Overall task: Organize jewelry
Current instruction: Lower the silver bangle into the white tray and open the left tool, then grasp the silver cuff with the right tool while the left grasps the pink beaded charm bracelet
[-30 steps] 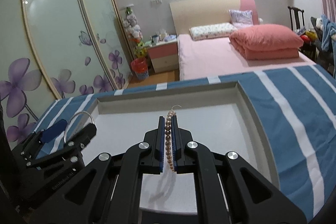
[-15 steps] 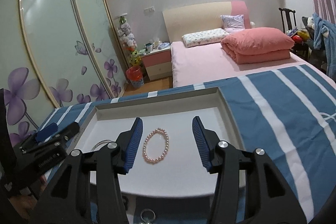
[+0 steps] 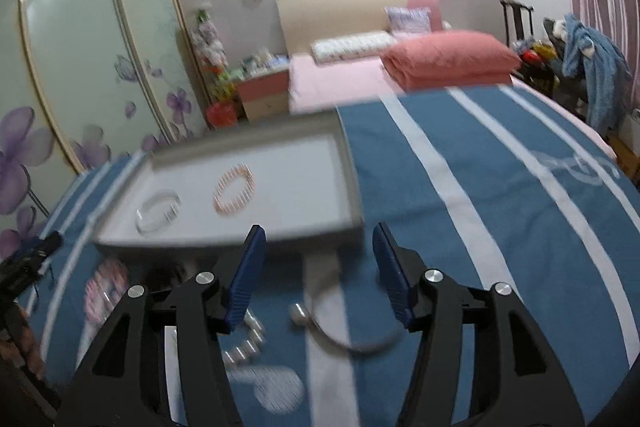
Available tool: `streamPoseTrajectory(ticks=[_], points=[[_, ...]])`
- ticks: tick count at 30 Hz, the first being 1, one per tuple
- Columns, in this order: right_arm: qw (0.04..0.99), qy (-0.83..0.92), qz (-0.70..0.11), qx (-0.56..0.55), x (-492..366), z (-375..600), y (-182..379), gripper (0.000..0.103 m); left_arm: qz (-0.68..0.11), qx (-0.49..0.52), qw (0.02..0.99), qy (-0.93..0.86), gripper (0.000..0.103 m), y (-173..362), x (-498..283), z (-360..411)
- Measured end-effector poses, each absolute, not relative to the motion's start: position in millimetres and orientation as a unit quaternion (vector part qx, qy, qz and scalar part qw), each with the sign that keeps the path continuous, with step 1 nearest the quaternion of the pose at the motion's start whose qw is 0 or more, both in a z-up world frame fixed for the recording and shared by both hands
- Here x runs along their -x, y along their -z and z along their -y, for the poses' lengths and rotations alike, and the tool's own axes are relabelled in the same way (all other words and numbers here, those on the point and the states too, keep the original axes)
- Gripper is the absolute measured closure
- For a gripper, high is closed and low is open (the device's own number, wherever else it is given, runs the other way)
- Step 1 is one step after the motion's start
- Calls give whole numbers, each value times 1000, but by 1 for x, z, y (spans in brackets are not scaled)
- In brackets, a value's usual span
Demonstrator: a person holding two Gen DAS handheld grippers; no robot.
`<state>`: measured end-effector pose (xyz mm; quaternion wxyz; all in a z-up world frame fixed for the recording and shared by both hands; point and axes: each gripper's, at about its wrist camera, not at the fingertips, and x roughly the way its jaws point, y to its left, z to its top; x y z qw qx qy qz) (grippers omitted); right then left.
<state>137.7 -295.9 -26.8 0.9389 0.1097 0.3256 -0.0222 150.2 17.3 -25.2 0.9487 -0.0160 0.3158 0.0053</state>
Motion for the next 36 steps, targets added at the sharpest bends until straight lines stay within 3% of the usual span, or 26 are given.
streamPoseTrajectory(ticks=[6, 19, 36], points=[[916, 38, -387, -98, -137, 295, 54, 40, -347, 24, 937, -10, 21, 44, -129, -33], [900, 60, -426, -68, -136, 296, 70, 31, -357, 13, 934, -3, 17, 48, -120, -32], [899, 65, -430, -52, -151, 294, 73, 35, -365, 3, 931, 2, 17, 53, -123, -26]])
